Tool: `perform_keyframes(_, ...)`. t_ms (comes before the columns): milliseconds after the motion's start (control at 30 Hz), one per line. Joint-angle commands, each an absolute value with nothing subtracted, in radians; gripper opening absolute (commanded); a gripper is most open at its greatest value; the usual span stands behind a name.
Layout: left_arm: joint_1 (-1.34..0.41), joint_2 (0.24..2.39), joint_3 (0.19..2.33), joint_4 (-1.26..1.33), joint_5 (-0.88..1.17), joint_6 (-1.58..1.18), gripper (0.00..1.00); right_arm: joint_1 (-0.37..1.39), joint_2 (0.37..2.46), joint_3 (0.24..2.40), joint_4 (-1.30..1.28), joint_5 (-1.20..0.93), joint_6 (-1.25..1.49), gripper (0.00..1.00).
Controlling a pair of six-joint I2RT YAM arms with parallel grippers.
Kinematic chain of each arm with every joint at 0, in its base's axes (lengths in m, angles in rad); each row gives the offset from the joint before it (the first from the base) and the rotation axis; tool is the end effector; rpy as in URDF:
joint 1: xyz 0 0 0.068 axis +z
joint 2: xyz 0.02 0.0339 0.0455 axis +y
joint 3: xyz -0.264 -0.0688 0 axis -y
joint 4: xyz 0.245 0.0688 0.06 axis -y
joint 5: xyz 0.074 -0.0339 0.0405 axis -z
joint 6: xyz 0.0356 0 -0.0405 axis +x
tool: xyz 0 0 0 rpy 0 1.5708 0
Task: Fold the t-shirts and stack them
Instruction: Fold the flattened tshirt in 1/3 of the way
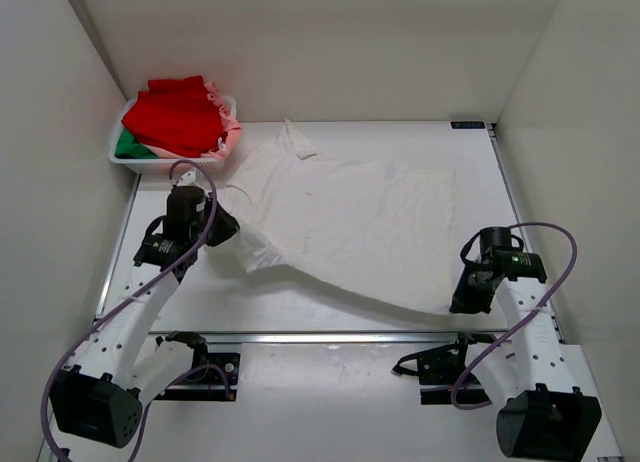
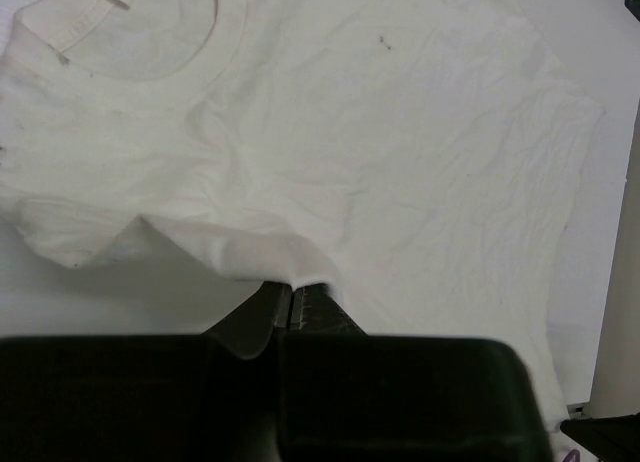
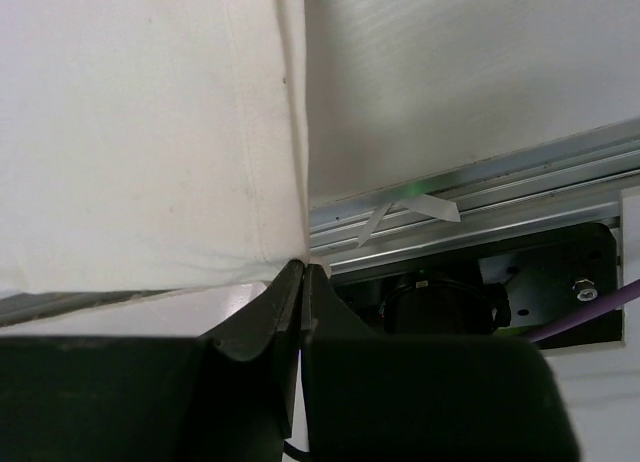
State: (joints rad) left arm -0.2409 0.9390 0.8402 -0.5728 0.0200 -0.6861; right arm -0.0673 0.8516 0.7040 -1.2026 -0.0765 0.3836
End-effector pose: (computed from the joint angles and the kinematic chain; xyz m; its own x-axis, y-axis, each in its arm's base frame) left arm 0.1937 -0.0483 0.2939 -0.6283 -0.4979 -0.5978 -0.1865 0.8424 -0.5056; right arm 0.1211 -0.0054 0.2286 -0.8840 0.4336 -0.1750 0.4111 0.8990 0.1510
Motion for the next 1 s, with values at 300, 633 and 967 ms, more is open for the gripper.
perform_keyframes(300,-0.215,1.075,0.937,-0.417,0.043,-0.654,0.00,-0.101,0.911,0.744,-1.085,-0.106,0.379,0.00)
perform_keyframes(633,-0.193,1.255,1.048,-0.331,0.051,-0.650,0.00,-0.153,1.046,0.839,-1.032,-0.100,0.350,0.00)
perform_keyframes(967,-0.193,1.425,1.115,-0.258,0.067,-0.655,0.00,-0.178,1.184,0.893,-0.956,-0.095,0.337,0.00)
